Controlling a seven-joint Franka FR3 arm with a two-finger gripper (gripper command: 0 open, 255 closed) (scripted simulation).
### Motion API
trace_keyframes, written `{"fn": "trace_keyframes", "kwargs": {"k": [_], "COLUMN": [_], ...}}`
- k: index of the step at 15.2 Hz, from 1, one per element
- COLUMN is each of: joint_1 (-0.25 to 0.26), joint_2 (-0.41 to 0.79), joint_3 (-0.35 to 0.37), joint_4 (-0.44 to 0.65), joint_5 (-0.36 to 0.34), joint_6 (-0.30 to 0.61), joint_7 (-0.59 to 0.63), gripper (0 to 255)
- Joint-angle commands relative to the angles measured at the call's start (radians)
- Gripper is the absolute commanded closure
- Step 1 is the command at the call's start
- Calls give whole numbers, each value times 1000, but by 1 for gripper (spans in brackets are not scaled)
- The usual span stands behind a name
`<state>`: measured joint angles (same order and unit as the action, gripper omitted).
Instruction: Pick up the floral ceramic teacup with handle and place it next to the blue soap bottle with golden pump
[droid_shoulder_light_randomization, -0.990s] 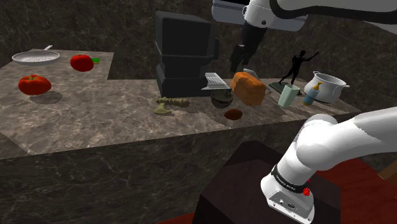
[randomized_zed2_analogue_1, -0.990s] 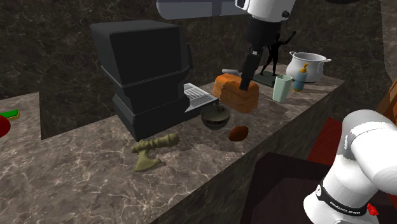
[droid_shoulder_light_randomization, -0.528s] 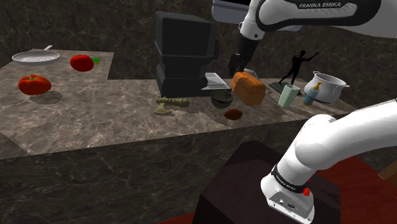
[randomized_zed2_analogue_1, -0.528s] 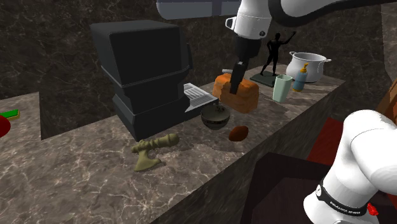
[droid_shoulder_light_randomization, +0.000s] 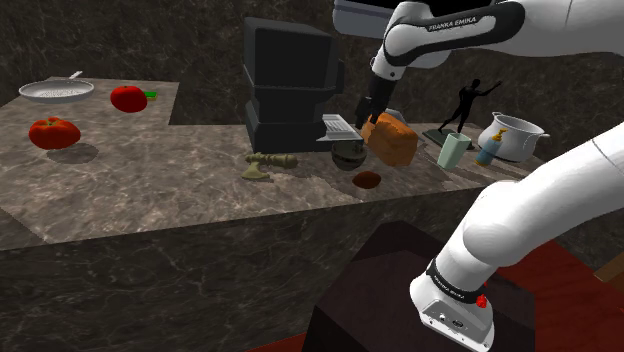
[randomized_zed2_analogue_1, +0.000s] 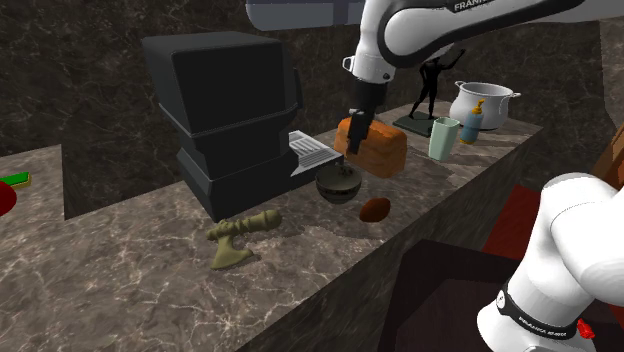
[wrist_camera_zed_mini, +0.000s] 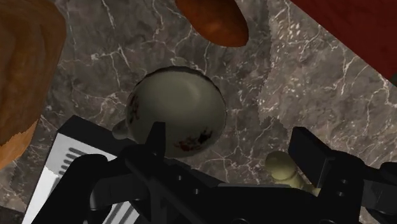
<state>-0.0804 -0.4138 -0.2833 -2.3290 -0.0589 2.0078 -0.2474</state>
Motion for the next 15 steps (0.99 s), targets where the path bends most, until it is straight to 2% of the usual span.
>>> {"fn": "trace_keyframes", "kwargs": {"k": [1,5,9,12,15], "joint_1": [-1,-2,-12,-33,-35], "joint_2": [66,209,369,491,511], "joint_3": [-41,-116,-174,-197,-190], "joint_4": [16,69,143,208,189], "joint_5": [24,97,202,290,307], "joint_6": [37,93,127,134,170], "joint_7": [-48,-154,-275,-363,-374], "gripper": [0,0,0,0,0]}}
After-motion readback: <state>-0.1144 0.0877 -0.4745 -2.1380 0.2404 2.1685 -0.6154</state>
